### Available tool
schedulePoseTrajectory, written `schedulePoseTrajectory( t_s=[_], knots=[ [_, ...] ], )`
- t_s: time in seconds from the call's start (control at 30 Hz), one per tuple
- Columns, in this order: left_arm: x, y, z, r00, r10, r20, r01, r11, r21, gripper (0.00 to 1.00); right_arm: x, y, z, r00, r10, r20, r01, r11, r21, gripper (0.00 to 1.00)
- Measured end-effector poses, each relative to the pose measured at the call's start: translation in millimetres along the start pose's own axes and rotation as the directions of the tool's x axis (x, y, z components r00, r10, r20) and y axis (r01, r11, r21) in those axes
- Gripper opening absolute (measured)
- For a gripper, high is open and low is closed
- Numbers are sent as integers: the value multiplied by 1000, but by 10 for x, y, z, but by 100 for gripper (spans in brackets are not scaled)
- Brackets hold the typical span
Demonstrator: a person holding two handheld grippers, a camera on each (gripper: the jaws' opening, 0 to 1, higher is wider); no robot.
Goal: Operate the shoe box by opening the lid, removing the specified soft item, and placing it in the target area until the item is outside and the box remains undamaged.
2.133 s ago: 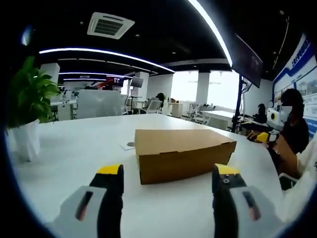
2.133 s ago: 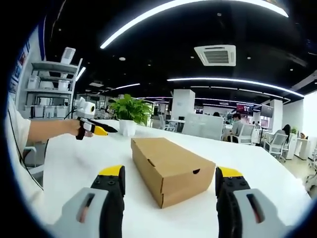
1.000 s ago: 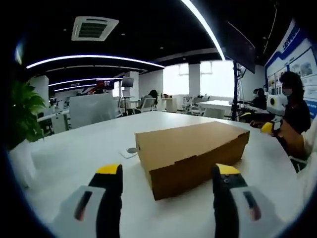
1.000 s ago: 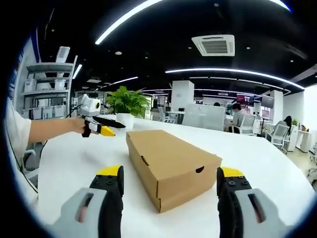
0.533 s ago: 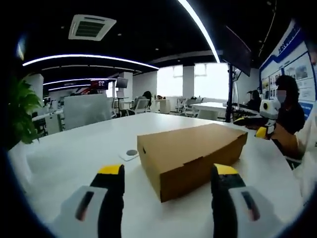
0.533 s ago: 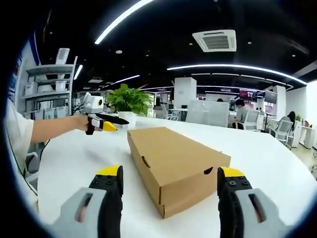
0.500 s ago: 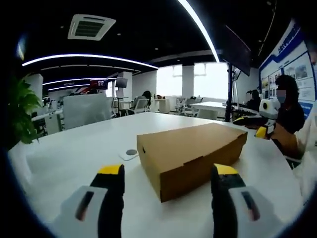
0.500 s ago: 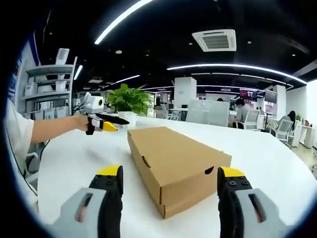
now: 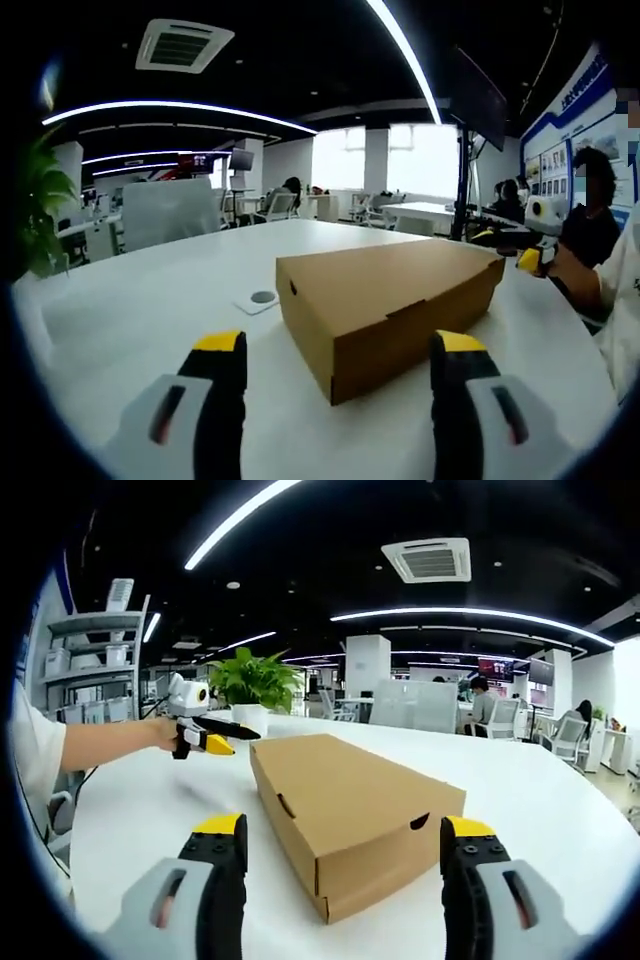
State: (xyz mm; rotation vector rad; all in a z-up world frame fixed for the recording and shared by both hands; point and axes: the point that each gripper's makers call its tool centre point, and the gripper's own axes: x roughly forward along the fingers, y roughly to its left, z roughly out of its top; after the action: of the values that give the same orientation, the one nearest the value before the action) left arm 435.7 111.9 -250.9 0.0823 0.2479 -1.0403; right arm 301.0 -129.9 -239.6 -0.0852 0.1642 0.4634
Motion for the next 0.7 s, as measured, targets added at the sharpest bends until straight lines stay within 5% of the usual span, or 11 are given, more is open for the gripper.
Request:
schedulePoseTrajectory(
  t_s=[0.2,0.4,0.7],
  knots=[
    [39,-122,3,996,-84,-13,84,996,1,79,28,8,6,1000,-6,2,6,1000,-22,85],
    [108,-125,-66,996,-77,-54,79,996,36,79,52,-15,8,1000,-7,-1,7,1000,-18,84],
    [163,-62,-87,997,-73,-33,74,997,24,79,127,-16,-81,999,-28,-38,26,999,-31,83]
  ],
)
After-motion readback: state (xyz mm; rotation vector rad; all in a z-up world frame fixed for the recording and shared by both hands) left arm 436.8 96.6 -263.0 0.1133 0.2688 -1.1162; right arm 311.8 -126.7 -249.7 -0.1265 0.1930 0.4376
